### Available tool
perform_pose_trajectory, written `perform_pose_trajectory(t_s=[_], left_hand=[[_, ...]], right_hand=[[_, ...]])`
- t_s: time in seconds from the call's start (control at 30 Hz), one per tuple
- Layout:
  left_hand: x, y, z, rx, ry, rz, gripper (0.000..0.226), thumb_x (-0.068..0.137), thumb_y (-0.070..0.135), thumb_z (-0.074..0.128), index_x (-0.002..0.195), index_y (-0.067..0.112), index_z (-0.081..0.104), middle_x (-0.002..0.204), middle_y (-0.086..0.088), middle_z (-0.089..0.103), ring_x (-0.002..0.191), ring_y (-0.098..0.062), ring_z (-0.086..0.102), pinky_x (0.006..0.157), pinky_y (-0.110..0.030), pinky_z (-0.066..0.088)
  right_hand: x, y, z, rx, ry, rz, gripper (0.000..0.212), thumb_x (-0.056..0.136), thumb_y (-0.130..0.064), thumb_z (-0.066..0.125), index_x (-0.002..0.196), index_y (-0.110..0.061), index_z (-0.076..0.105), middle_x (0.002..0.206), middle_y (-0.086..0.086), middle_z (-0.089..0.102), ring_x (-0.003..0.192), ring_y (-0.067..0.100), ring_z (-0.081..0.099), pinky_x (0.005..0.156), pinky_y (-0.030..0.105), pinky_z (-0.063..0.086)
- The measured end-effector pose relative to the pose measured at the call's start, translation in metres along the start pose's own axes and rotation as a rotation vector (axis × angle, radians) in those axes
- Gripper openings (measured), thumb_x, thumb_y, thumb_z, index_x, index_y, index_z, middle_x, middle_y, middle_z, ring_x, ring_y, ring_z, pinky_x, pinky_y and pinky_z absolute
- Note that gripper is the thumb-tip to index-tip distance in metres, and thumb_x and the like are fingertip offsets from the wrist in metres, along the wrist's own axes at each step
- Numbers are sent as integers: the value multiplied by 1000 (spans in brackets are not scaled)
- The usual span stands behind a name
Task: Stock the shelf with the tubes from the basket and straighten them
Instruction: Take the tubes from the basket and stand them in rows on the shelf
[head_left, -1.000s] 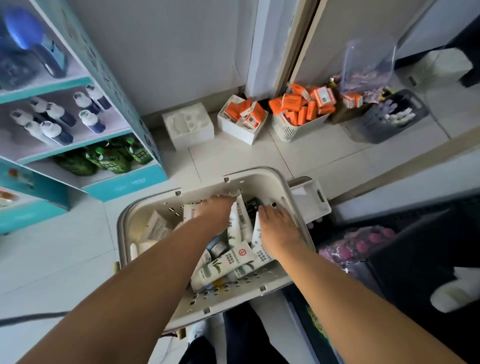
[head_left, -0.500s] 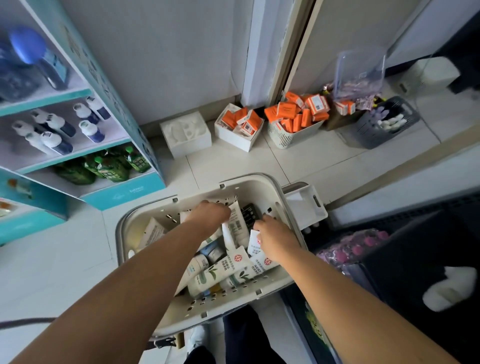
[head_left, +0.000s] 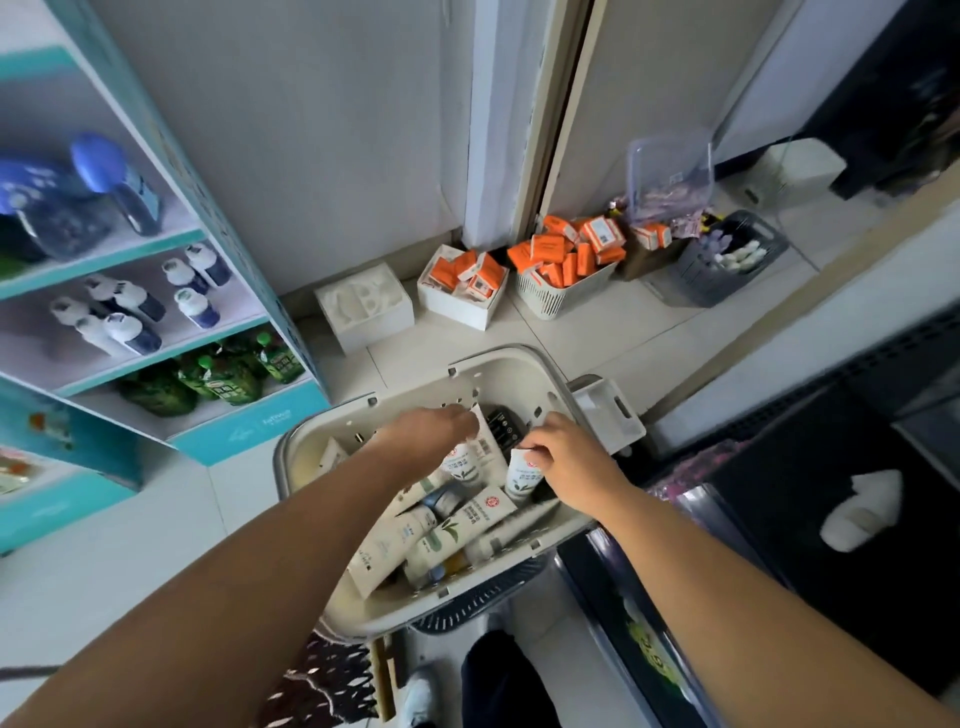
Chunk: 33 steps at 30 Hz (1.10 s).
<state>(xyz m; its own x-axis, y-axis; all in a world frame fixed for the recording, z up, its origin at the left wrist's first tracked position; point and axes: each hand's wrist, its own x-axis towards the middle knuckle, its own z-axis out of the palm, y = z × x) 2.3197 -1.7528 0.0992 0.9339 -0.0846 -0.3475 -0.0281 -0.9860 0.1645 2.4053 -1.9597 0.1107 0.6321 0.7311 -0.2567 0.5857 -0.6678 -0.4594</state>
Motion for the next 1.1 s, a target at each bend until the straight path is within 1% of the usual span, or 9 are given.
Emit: perform_pose_trajectory(t_s=[0.3,0.43,0.53,0.63,0.7,0.77,0.83,1.0,1.1], left_hand=[[-66,8,-99,-84,347,-25,15,93,33,46,104,28,55,82,4,61,68,-18,54,58,-25,42],[-91,29,-143,-76,508,144,9,90,22,53,92,18,61,79,5,66,69,-25,59,58,-31,44],[-105,54,-174,-129,474,210,5,91,19,59,95,19,61,78,14,58,72,-18,55,61,-28,36],[-112,76,-197,-163,448,288,8,89,21,64,94,22,59,84,10,65,77,-16,59,66,-30,45],[-115,93,-213,-179,462,341,10,86,18,67,91,22,60,81,12,62,75,-12,56,64,-18,41],[-118,113,-229,-183,459,380,13,83,15,69,87,23,60,75,17,56,73,-8,53,61,-8,34],[-121,135,-243,-192,435,425,19,82,13,70,85,26,56,71,19,53,71,-5,52,61,-12,35],[-125,204,-277,-175,404,546,20,81,12,72,88,22,56,73,18,53,70,-4,50,59,-9,34],[-130,251,-295,-130,392,612,24,83,15,72,84,27,52,74,19,52,69,3,49,59,-13,34]], right_hand=[[-31,-53,-54,101,269,-56,17,87,-10,68,102,-9,75,98,3,60,87,23,61,82,40,51],[-54,-84,-87,99,417,-87,11,81,-11,73,91,-13,76,89,0,65,81,22,63,80,42,51],[-78,-102,-111,117,488,-89,10,82,-10,71,91,-12,76,89,-3,65,81,13,59,81,34,48],[-106,-112,-138,152,540,-69,10,83,-9,71,93,-9,75,87,-9,61,85,10,58,78,17,40],[-128,-116,-156,179,542,-51,11,83,-8,72,93,-8,75,82,-16,57,79,3,55,73,8,38],[-149,-117,-171,191,547,-60,10,82,-8,73,92,-7,75,81,-14,58,80,7,57,75,10,42],[-173,-114,-187,162,562,-53,11,82,-9,74,92,-9,75,83,-10,61,81,9,58,76,15,44],[-242,-99,-229,116,600,-5,11,83,-9,73,94,-10,76,77,-18,55,73,-4,54,70,6,39],[-284,-87,-250,144,624,45,8,82,-11,74,89,-15,75,80,-12,60,78,7,60,76,21,47]])
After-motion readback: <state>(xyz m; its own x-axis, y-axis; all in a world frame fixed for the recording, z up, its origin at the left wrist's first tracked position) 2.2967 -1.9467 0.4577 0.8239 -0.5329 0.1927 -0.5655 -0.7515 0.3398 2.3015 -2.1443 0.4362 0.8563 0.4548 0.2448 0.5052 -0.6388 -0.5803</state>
